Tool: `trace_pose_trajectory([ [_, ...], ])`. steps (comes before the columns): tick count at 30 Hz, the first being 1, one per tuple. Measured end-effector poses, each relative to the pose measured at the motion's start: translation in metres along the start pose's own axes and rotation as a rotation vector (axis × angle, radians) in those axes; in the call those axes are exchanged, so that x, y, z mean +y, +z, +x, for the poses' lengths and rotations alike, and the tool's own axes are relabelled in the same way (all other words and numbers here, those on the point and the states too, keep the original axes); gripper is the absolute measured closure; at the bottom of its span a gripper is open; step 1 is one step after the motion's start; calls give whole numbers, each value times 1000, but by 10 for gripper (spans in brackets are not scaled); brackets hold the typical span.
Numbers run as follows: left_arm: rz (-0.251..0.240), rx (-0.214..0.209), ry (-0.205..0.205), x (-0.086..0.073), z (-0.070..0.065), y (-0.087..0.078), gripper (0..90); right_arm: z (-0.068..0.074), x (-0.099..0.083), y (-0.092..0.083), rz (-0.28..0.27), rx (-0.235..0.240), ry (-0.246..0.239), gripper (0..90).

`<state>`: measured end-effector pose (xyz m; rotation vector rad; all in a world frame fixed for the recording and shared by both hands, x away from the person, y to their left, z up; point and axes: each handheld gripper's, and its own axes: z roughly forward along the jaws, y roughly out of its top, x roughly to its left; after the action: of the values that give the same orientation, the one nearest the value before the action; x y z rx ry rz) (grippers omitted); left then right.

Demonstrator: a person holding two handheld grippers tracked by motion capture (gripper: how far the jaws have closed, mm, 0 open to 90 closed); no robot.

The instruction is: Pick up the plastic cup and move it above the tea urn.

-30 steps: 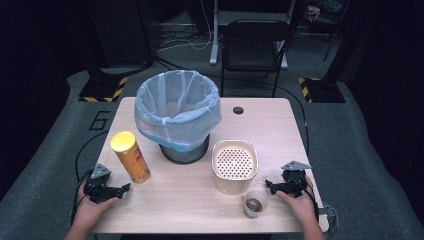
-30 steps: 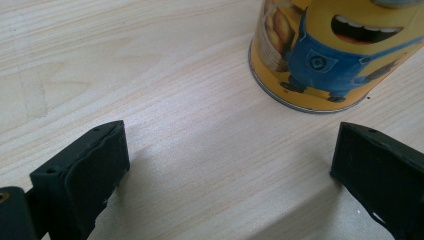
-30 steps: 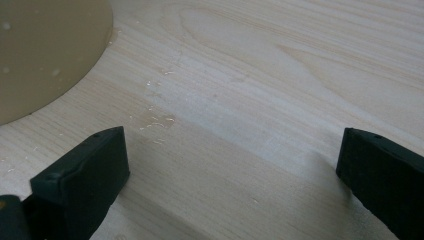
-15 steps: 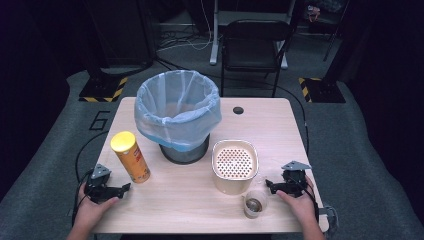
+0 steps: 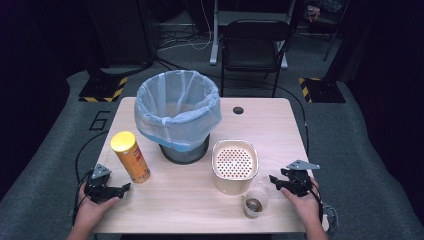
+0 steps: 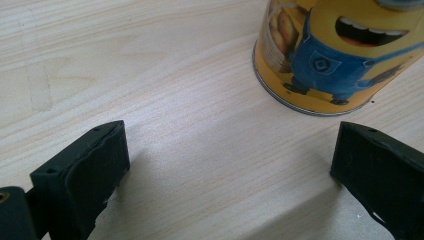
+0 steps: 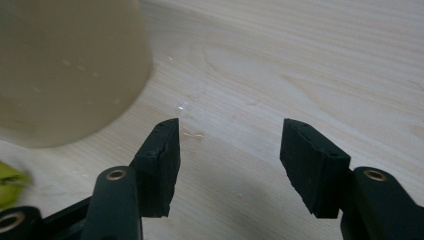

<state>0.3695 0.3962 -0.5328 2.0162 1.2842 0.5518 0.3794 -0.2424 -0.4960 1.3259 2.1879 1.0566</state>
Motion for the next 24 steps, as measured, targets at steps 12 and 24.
trace_pose_trajectory([
  [12,16,-4,1,1,0,-1,20,30,15,-43,-43,60,-29,350],
  [24,16,-2,-3,1,0,-1,19,59,18,-64,-70,125,-57,161],
])
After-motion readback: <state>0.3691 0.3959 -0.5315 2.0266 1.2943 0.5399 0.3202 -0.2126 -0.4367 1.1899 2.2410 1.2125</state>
